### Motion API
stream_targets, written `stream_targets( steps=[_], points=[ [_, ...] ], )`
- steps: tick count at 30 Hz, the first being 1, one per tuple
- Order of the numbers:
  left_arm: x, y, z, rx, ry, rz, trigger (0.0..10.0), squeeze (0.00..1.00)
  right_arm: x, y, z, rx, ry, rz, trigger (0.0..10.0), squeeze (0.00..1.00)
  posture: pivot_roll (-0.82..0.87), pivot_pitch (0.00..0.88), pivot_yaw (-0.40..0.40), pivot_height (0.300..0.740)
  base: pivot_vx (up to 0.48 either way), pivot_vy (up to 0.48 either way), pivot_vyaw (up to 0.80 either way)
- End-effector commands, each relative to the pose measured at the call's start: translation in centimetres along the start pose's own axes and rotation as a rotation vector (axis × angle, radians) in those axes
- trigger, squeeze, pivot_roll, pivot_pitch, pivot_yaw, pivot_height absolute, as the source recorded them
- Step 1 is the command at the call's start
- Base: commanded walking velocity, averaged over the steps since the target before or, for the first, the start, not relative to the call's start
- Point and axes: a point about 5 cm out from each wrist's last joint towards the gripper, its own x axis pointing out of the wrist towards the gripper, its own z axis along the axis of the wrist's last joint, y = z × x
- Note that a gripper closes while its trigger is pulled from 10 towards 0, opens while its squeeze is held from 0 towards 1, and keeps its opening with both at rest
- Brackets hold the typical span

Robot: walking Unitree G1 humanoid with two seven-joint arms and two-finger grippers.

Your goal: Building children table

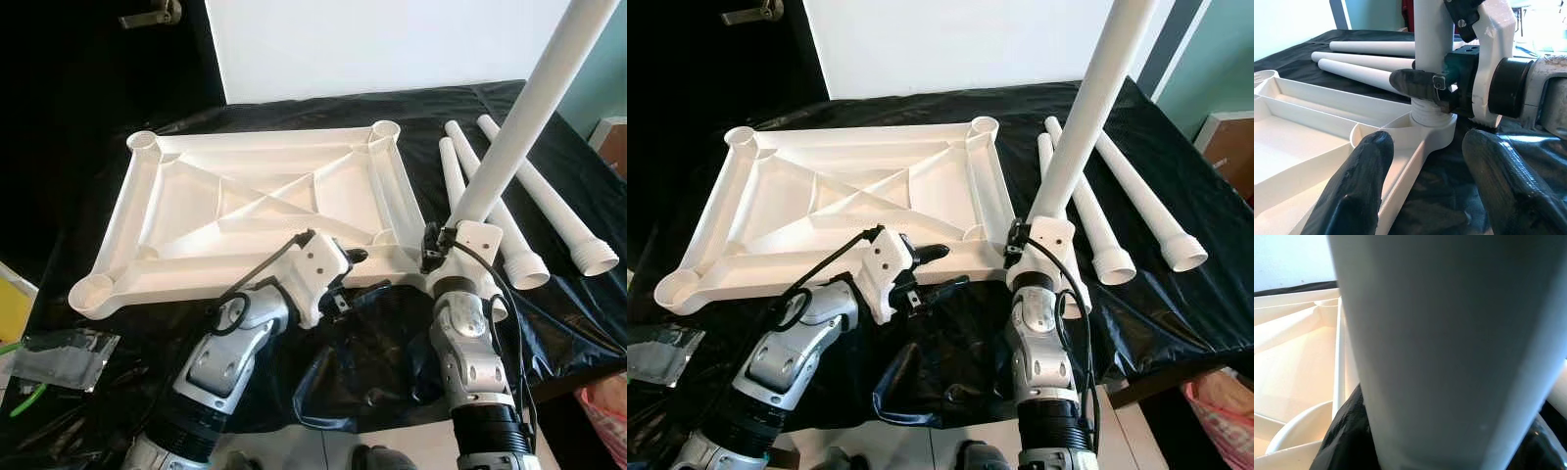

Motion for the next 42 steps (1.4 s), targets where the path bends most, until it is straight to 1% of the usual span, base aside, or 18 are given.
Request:
stream_targets(
  steps=[1,7,13,14,16,17,23,28,29,30,31,32,33,34,35,36,38,42],
  points=[
    [-0.2,0.8,-0.2,0.021,0.011,0.121,10.0,0.0,-0.6,0.5,-1.4,0.029,0.079,0.009,10.0,0.0,-0.08,0.096,0.023,0.74,0.0,0.0,0.0],
    [-0.2,0.9,-0.2,0.026,0.01,0.125,10.0,0.0,-0.6,0.6,-1.2,0.026,0.067,0.018,10.0,0.0,-0.08,0.096,0.021,0.74,0.0,0.0,0.0],
    [-0.2,0.8,-0.2,0.031,0.007,0.132,10.0,0.0,-0.5,0.0,-0.9,-0.007,0.048,0.04,10.0,0.0,-0.08,0.096,0.016,0.74,0.0,0.0,0.0],
    [-0.2,0.8,-0.2,0.032,0.006,0.134,10.0,0.0,-0.5,-0.2,-0.9,-0.012,0.046,0.046,10.0,0.04,-0.08,0.095,0.015,0.74,0.0,0.0,0.0],
    [-0.2,0.8,-0.2,0.032,0.006,0.134,10.0,0.0,-0.5,-0.2,-0.9,-0.012,0.046,0.046,10.0,0.04,-0.08,0.095,0.015,0.74,0.0,0.0,0.0],
    [-0.2,0.8,-0.2,0.033,0.006,0.135,10.0,0.0,-0.4,-0.3,-0.8,-0.013,0.035,0.063,10.0,1.0,-0.08,0.095,0.015,0.74,0.0,0.0,0.0],
    [-0.2,0.8,-0.2,0.034,0.003,0.137,10.0,0.0,-0.2,-1.0,0.3,-0.024,-0.028,0.162,10.0,1.0,-0.08,0.103,0.012,0.74,0.0,0.0,0.0],
    [-0.2,0.9,-0.2,0.034,0.002,0.138,10.0,0.0,-0.1,-1.5,0.5,-0.028,-0.04,0.204,10.0,1.0,-0.08,0.111,0.013,0.74,0.0,0.0,0.0],
    [-0.2,0.9,-0.2,0.034,0.001,0.138,10.0,0.0,-0.1,-1.9,0.7,-0.025,-0.049,0.263,10.0,1.0,-0.08,0.115,0.014,0.74,0.0,0.0,0.0],
    [-0.2,0.9,-0.2,0.034,0.001,0.138,10.0,0.0,-0.1,-1.9,0.7,-0.025,-0.049,0.263,10.0,1.0,-0.08,0.115,0.014,0.74,0.0,0.0,0.0],
    [-0.2,0.9,-0.2,0.034,0.001,0.138,10.0,0.0,-0.1,-2.0,0.7,-0.025,-0.05,0.303,10.0,1.0,-0.08,0.116,0.018,0.74,0.0,0.0,0.0],
    [-0.2,0.9,-0.2,0.034,0.0,0.138,10.0,0.0,-0.1,-2.1,0.7,-0.025,-0.05,0.33,10.0,0.96,-0.08,0.116,0.018,0.74,0.0,0.0,0.0],
    [-0.2,0.9,-0.2,0.034,0.0,0.138,10.0,0.0,-0.1,-2.1,0.7,-0.025,-0.05,0.33,10.0,0.96,-0.08,0.116,0.018,0.74,0.0,0.0,0.0],
    [-0.2,0.9,-0.2,0.034,0.001,0.135,10.0,0.0,0.0,-2.5,0.8,-0.032,-0.053,0.359,10.0,0.0,-0.09,0.117,0.02,0.74,0.0,0.0,0.0],
    [-0.2,1.0,-0.2,0.034,0.002,0.13,10.0,0.0,0.3,-3.1,0.9,-0.044,-0.055,0.396,10.0,0.0,-0.09,0.117,0.025,0.74,0.0,0.0,0.0],
    [-0.2,1.0,-0.2,0.034,0.002,0.13,10.0,0.0,0.3,-3.1,0.9,-0.044,-0.055,0.396,10.0,0.0,-0.09,0.117,0.025,0.74,0.0,0.0,0.0],
    [-0.2,1.1,-0.2,0.037,0.004,0.123,10.0,0.0,0.8,-3.9,1.0,-0.068,-0.057,0.457,10.0,0.0,-0.09,0.115,0.029,0.74,0.0,0.0,0.0],
    [-0.3,1.2,-0.2,0.037,0.004,0.119,10.0,0.0,1.1,-4.0,1.0,-0.085,-0.053,0.517,10.0,0.0,-0.09,0.116,0.032,0.74,0.0,0.0,0.0]
  ],
)
